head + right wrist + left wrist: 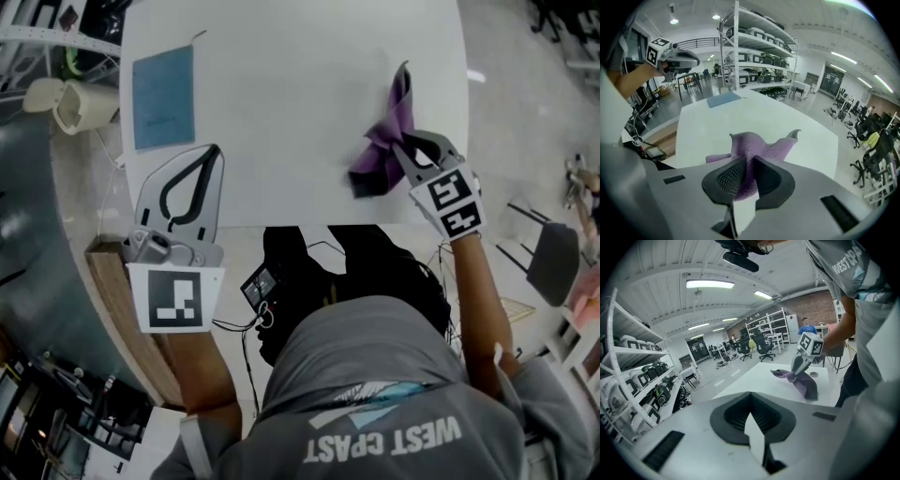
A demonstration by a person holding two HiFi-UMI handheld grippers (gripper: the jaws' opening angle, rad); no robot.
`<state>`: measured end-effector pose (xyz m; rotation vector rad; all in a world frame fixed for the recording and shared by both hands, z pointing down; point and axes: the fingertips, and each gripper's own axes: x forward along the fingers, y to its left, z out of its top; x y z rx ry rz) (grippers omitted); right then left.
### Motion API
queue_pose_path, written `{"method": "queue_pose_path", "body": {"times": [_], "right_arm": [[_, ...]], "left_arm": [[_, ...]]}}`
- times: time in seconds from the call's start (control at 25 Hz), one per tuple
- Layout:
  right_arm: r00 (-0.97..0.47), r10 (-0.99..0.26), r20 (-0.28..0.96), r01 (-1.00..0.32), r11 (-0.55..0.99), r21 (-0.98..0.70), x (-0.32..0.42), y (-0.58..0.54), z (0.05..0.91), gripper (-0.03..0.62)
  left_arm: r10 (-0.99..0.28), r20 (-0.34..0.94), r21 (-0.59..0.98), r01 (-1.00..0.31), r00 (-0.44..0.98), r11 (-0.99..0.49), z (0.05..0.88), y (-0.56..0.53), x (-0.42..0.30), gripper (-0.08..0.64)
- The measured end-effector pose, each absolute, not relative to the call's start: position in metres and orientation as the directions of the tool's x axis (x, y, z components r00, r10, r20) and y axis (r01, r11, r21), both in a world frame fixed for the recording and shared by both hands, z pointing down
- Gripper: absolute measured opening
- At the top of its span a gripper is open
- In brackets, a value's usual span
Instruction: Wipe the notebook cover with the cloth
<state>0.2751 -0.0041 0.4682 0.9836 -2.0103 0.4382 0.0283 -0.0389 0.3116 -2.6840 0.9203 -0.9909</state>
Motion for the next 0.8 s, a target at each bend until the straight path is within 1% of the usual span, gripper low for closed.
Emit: {"method": "queue_pose_path", "body": {"times": [0.2,0.36,0.6,0.8], "right_arm": [[-0.424,-0.503,0.753,-0.718,0.693,0.059,0.215,-0.037,0.432,0.071],[-0.48,-0.489,0.729,-0.664,0.745,0.063,0.16,-0.059,0.417,0.071],[-0.56,-0.43,0.708,-0.572,0.819,0.045,0.06,-0.092,0.415,0.071],[-0.604,-0.358,0.712,-0.494,0.869,0.018,-0.021,-0.109,0.433,0.072]], "left_arm": [[-0.639,0.528,-0.342,-0.549,0.559,-0.763,0.297,-0.045,-0.014,0.0],[-0.676,0.524,-0.354,-0.589,0.518,-0.726,0.288,-0.046,-0.058,0.0],[-0.736,0.515,-0.351,-0.675,0.44,-0.649,0.291,-0.052,-0.143,0.0],[-0.748,0.536,-0.337,-0.714,0.391,-0.614,0.296,-0.059,-0.197,0.0]]}}
